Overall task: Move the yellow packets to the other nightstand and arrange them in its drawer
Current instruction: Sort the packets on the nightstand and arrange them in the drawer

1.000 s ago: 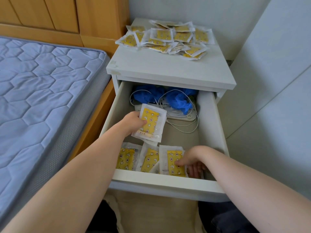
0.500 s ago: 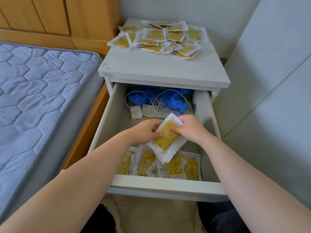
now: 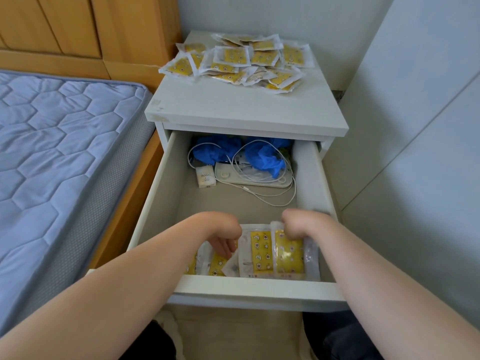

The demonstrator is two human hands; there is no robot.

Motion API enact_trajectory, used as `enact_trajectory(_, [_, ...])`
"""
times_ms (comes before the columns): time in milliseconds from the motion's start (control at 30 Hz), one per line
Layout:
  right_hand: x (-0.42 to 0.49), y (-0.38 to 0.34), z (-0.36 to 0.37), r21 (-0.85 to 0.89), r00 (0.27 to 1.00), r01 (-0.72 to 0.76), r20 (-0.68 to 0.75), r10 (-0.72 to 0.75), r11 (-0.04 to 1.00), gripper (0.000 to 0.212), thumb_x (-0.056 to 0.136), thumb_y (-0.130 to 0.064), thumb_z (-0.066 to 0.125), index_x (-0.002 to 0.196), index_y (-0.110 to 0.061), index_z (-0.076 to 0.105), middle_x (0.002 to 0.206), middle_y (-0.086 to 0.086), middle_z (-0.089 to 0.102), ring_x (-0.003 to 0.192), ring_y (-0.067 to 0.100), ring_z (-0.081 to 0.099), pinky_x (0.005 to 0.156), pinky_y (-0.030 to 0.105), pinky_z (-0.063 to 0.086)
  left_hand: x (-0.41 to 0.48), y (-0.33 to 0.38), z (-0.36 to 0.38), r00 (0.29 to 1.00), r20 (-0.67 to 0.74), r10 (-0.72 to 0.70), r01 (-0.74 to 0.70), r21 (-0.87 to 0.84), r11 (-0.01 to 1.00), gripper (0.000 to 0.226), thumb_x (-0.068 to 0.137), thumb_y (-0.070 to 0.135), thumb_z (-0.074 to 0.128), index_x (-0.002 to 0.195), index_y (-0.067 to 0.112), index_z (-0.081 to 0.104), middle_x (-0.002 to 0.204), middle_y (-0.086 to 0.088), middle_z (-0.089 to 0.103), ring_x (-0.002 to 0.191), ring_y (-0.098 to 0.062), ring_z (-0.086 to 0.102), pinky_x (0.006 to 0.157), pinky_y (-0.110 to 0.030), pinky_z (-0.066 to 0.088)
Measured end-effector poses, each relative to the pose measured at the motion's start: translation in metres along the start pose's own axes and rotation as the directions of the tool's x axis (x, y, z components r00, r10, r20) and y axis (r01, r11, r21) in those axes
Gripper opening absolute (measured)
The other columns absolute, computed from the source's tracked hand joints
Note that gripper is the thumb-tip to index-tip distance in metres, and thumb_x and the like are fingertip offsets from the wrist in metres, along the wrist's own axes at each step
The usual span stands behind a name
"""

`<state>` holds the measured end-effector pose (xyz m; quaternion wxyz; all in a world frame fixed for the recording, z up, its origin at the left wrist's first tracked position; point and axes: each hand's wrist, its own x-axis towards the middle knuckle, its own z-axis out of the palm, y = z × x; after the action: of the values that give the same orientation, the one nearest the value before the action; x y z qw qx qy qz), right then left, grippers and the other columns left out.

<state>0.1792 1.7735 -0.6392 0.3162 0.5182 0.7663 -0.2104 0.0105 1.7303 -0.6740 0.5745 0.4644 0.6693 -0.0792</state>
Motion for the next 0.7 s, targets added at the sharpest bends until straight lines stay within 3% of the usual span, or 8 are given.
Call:
enact_trajectory(100, [0.006, -0.007, 0.014, -0.220, 0.991, -0.017, 0.124, 0.045, 0.975, 0.031, 0.088, -0.005, 0.055, 0.118, -0.003, 0.060, 0.120, 0.013, 0.061, 0.093, 0.026, 0.058, 0.077, 0.032, 0.045, 0.000, -0.001, 0.002, 0.997, 0.065, -0.044, 0.047, -0.044, 0.998, 0.039, 0.101, 0.009, 0.030, 0.125, -0.016, 0.047, 0.106, -0.023, 0.065, 0.106, -0.034, 0.065, 0.088, -0.035, 0.054])
enact_trajectory(200, [0.012, -0.010, 0.018, -0.313, 0.991, -0.004, 0.125, 0.046, 0.950, 0.036, 0.088, -0.006, 0.055, 0.124, -0.007, 0.057, 0.128, 0.012, 0.056, 0.108, 0.027, 0.057, 0.087, 0.035, 0.047, -0.002, -0.002, 0.004, 0.977, 0.205, -0.054, 0.076, -0.101, 0.992, 0.041, 0.100, 0.007, 0.030, 0.134, -0.013, 0.041, 0.128, -0.026, 0.057, 0.118, -0.035, 0.058, 0.088, -0.034, 0.052])
enact_trajectory(267, [0.016, -0.008, 0.021, -0.291, 0.999, 0.017, 0.044, -0.004, 0.957, 0.047, 0.089, -0.013, 0.055, 0.136, -0.010, 0.046, 0.140, 0.012, 0.045, 0.127, 0.029, 0.044, 0.100, 0.041, 0.042, -0.003, -0.004, 0.006, 0.949, 0.312, -0.034, 0.077, -0.125, 0.989, 0.043, 0.099, 0.005, 0.030, 0.138, -0.009, 0.041, 0.136, -0.024, 0.052, 0.125, -0.034, 0.053, 0.096, -0.035, 0.049])
enact_trajectory(333, [0.023, -0.007, 0.025, -0.137, 0.997, 0.079, -0.003, -0.081, 0.987, 0.063, 0.087, -0.023, 0.062, 0.142, -0.015, 0.034, 0.145, 0.010, 0.038, 0.135, 0.029, 0.034, 0.106, 0.042, 0.038, -0.003, -0.007, 0.007, 0.928, 0.373, -0.006, 0.054, -0.118, 0.991, 0.044, 0.096, 0.000, 0.031, 0.139, -0.004, 0.041, 0.139, -0.021, 0.050, 0.128, -0.032, 0.050, 0.102, -0.036, 0.045])
enact_trajectory(400, [0.027, -0.009, 0.028, 0.027, 0.990, 0.142, -0.027, -0.141, 0.989, 0.068, 0.083, -0.034, 0.067, 0.141, -0.018, 0.036, 0.143, 0.007, 0.042, 0.133, 0.027, 0.037, 0.105, 0.040, 0.040, -0.004, -0.010, 0.007, 0.920, 0.392, 0.009, 0.034, -0.102, 0.994, 0.046, 0.095, -0.005, 0.032, 0.140, -0.002, 0.041, 0.140, -0.018, 0.050, 0.129, -0.031, 0.049, 0.103, -0.036, 0.044])
enact_trajectory(500, [0.031, -0.013, 0.033, 0.081, 0.982, 0.171, -0.097, -0.163, 0.982, 0.047, 0.082, -0.040, 0.065, 0.123, -0.020, 0.051, 0.127, 0.004, 0.056, 0.116, 0.025, 0.051, 0.092, 0.037, 0.048, -0.005, -0.013, 0.004, 0.918, 0.396, 0.010, 0.034, -0.104, 0.994, 0.044, 0.097, -0.001, 0.035, 0.141, -0.002, 0.040, 0.141, -0.018, 0.049, 0.130, -0.030, 0.048, 0.105, -0.036, 0.042])
enact_trajectory(600, [0.031, -0.013, 0.031, 0.054, 0.986, 0.108, -0.132, -0.100, 0.993, 0.034, 0.084, -0.044, 0.063, 0.103, -0.016, 0.059, 0.104, 0.003, 0.062, 0.096, 0.024, 0.060, 0.076, 0.032, 0.049, -0.006, -0.013, 0.003, 0.921, 0.388, 0.017, 0.038, -0.133, 0.990, 0.042, 0.100, 0.008, 0.032, 0.139, -0.004, 0.041, 0.141, -0.018, 0.049, 0.130, -0.030, 0.048, 0.106, -0.034, 0.041])
enact_trajectory(700, [0.034, -0.007, 0.026, 0.104, 0.987, 0.024, -0.158, -0.008, 0.994, 0.024, 0.087, -0.038, 0.062, 0.083, -0.015, 0.057, 0.083, 0.003, 0.059, 0.080, 0.025, 0.058, 0.064, 0.027, 0.042, -0.004, -0.011, 0.007, 0.932, 0.361, 0.008, 0.068, -0.196, 0.978, 0.043, 0.102, 0.014, 0.031, 0.135, -0.011, 0.043, 0.139, -0.021, 0.050, 0.129, -0.028, 0.049, 0.105, -0.032, 0.042])
